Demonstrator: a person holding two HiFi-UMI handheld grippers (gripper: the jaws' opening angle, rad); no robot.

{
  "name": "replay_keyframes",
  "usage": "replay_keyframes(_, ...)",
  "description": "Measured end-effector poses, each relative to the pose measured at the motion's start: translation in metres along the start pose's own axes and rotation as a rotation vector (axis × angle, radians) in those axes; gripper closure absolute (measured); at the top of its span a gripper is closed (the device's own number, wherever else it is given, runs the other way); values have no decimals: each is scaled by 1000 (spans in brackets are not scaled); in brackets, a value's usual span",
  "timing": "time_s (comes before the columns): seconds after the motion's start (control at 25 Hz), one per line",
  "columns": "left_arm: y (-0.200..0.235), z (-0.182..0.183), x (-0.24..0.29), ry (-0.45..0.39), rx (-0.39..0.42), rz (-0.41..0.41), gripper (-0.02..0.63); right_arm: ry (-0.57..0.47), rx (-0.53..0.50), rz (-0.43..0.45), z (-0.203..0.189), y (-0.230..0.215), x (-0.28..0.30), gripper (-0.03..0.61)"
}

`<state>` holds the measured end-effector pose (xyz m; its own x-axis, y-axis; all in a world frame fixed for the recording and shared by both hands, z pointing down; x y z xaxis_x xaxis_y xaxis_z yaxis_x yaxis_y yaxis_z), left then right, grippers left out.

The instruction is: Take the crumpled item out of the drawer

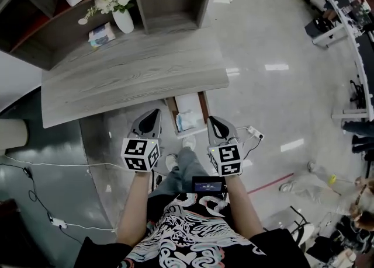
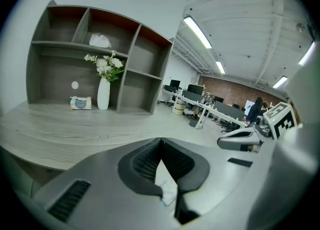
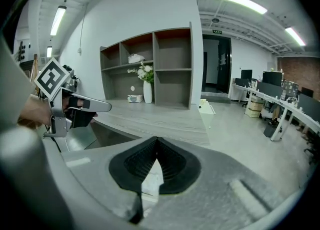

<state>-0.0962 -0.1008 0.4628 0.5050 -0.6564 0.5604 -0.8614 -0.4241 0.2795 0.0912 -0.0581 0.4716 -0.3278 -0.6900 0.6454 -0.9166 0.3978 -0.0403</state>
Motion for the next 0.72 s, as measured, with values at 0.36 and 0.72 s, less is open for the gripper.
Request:
replay_keyframes(0.36, 5, -25, 25, 51, -47, -11, 615, 80, -5, 37, -22, -10, 29, 574)
replay_keyframes(0.72, 12, -71, 42, 141, -50, 14, 615, 123, -54, 68, -49, -8, 53, 574)
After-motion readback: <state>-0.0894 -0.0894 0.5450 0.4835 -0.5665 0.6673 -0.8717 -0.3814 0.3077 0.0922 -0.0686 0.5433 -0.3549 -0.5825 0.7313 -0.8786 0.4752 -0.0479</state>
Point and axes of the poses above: the fingertips, and each gripper's own axes: x forward along the fingers, y to its left, z out of its top, the point moved 3 cm from there along -x, backward along the fingers, and after that the axes turned 6 degrees about y, right-handed, at the moved point
